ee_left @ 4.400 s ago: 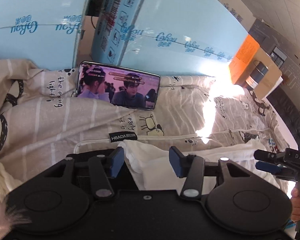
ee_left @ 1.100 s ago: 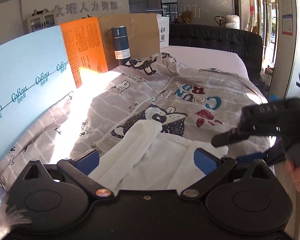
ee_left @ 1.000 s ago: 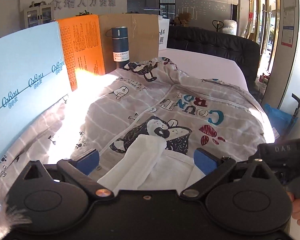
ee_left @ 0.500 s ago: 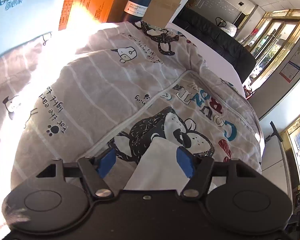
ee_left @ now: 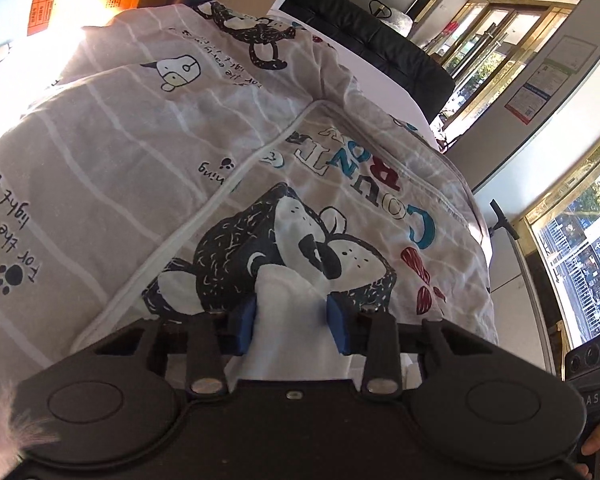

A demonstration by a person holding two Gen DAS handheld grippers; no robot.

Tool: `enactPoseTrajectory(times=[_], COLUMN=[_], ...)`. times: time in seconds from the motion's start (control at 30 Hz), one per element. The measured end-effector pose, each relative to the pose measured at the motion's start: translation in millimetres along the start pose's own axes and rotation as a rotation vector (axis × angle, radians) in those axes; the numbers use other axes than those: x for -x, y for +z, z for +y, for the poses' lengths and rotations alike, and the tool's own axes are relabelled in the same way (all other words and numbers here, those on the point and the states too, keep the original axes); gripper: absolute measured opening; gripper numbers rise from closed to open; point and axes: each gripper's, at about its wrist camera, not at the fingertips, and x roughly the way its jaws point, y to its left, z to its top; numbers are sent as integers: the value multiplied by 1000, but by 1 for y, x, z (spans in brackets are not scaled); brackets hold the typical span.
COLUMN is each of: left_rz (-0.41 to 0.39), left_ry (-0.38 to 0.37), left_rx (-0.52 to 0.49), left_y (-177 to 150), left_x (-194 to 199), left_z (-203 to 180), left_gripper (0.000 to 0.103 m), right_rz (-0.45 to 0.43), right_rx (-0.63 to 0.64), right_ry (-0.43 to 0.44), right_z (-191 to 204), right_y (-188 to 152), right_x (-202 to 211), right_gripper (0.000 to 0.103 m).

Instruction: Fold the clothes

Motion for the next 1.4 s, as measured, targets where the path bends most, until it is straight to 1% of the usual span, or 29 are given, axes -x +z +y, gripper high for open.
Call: enactPoseTrajectory(times=[0.03,0.07,0.13,0.23,0.33,0.37,0.43,0.47,0.5,0.53,0.57,0.67,0.7,0.8,0.9,1.0,1.1,1.2,1.27,1.4], left_rz=[-4,-8,-12,-6,2,2,-7,-12,-18,-23,-30,-73,-99,-186,-270,-350,-417,-482,-522,-560], left_ry=[-19,-40,-77,-88,-120,-113,-74,-47,-18,4,18,30,22,0,8,53,99,152,183,238], left_rx=[29,65,126,137,180,172,115,79,40,14,-4,-43,-47,-57,-54,-44,-38,-29,-10,49], left_y=[-1,-2,-3,-2,0,0,-1,-2,-3,-4,-4,-3,-2,-4,-15,-35,-62,-93,-116,-161], left_x=[1,3,5,4,0,-1,-1,-1,-1,-1,2,17,27,61,99,142,188,236,266,313], left_z=[6,14,26,26,28,27,19,14,9,5,1,-10,-13,-21,-25,-26,-28,-30,-27,-16], left_gripper=[30,27,27,27,28,27,24,16,14,13,12,11,11,11,10,10,10,11,10,10], right_rz=[-1,-2,-2,1,2,2,-3,-6,-11,-17,-23,-41,-48,-54,-41,-29,10,78,145,272], right_rx=[0,-2,-6,-8,-11,-11,1,8,29,55,82,160,208,357,468,545,609,682,743,838], right_ry=[-7,-10,-7,0,5,7,16,21,14,2,-10,-46,-41,17,74,126,201,286,354,432], right_z=[-1,-1,-2,-3,-3,-3,-2,-1,2,5,9,21,30,63,91,116,140,163,178,199], right_y=[0,1,1,2,4,4,4,4,4,3,2,-1,-3,-10,-24,-43,-67,-99,-126,-181], right_x=[-1,-1,-1,-2,-4,-4,-6,-6,-6,-5,-4,0,3,16,28,36,43,48,50,41], right_gripper=[27,24,23,24,25,28,33,31,27,15,7,7,7,7,7,7,7,7,7,7])
